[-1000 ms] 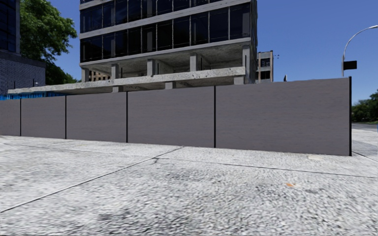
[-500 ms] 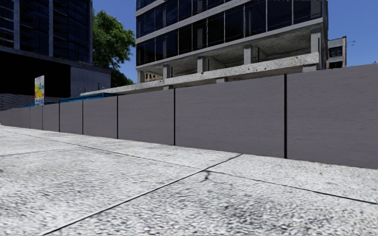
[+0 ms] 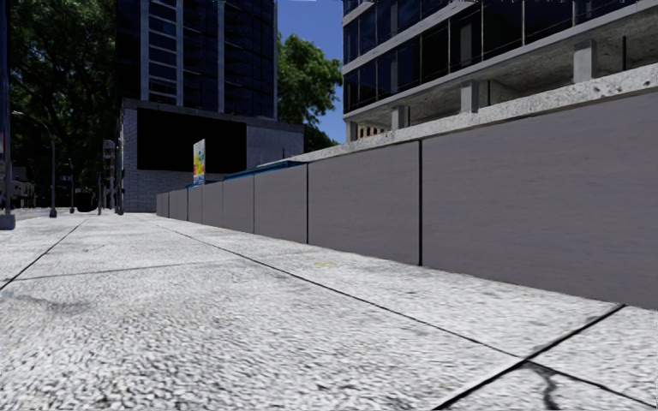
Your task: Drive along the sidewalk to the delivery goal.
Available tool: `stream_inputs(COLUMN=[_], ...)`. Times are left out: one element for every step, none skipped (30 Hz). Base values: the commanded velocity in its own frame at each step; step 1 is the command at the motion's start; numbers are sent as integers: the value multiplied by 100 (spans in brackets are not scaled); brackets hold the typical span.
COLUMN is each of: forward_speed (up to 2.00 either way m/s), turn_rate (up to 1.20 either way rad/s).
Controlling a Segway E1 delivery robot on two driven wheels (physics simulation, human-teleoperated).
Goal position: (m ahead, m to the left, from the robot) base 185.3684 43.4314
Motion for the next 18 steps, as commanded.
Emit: stream_inputs(forward_speed=[200,200,200,200,200,200,200,200,200,200,200,200,200,200,200,200,200,200], turn_rate=[72,67,66,66,66,66,66,66,66,66,63,60,58,56,56,56,54,53])
